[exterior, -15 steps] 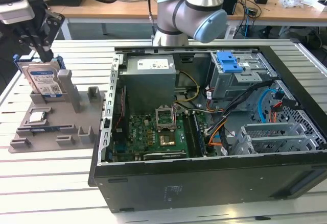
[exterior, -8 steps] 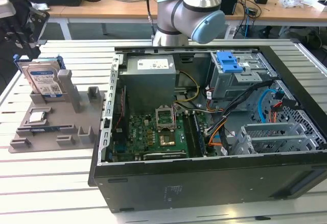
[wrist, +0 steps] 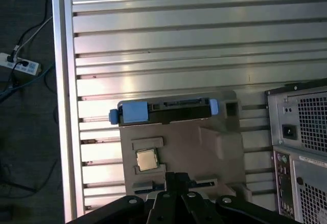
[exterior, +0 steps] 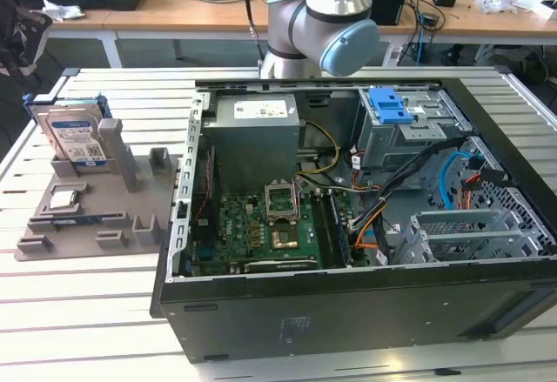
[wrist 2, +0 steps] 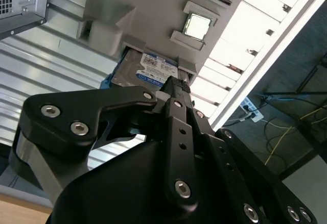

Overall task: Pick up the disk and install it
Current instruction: 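Reach for the disk, then pick up the disk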

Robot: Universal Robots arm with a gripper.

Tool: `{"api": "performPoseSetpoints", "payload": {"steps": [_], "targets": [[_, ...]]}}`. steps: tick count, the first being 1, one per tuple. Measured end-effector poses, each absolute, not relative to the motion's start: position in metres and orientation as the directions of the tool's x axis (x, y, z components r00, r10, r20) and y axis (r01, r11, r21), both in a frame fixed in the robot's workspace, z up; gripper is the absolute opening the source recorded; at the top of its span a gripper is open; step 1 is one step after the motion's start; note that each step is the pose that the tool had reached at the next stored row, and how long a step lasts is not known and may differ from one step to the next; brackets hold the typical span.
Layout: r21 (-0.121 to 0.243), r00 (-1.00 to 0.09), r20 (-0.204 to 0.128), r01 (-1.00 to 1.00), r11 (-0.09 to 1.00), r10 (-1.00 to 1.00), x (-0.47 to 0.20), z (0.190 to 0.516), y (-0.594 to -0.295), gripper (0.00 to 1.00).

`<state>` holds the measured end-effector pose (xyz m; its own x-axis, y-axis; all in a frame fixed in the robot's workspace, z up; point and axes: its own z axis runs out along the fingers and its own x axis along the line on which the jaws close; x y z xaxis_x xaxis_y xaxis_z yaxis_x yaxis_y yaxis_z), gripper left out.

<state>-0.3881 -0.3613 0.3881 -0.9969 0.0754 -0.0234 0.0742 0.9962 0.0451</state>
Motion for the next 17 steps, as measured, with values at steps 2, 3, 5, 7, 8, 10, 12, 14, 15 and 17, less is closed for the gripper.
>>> {"api": "performPoseSetpoints", "payload": {"steps": [2, 3, 5, 7, 8, 10, 12, 14, 15, 17], "targets": [[0.045, -0.997, -0.023, 0.074, 0.996, 0.075, -0.392, 0.3878, -0.3588, 0.11], [0.045, -0.997, -0.023, 0.074, 0.996, 0.075, -0.3942, 0.3876, -0.3574, 0.11], [0.045, -0.997, -0.023, 0.074, 0.996, 0.075, -0.3957, 0.3875, -0.3564, 0.11], [0.045, -0.997, -0.023, 0.074, 0.996, 0.075, -0.3958, 0.3875, -0.3565, 0.11], [0.045, -0.997, -0.023, 0.074, 0.996, 0.075, -0.3958, 0.3875, -0.3564, 0.11], [0.045, -0.997, -0.023, 0.074, 0.996, 0.075, -0.3958, 0.3875, -0.3564, 0.11], [0.045, -0.997, -0.023, 0.074, 0.996, 0.075, -0.3959, 0.3875, -0.3564, 0.11], [0.045, -0.997, -0.023, 0.074, 0.996, 0.075, -0.3959, 0.3875, -0.3564, 0.11], [0.045, -0.997, -0.023, 0.074, 0.996, 0.075, -0.396, 0.3876, -0.3564, 0.11], [0.045, -0.997, -0.023, 0.074, 0.996, 0.075, -0.396, 0.3875, -0.3564, 0.11]]}}
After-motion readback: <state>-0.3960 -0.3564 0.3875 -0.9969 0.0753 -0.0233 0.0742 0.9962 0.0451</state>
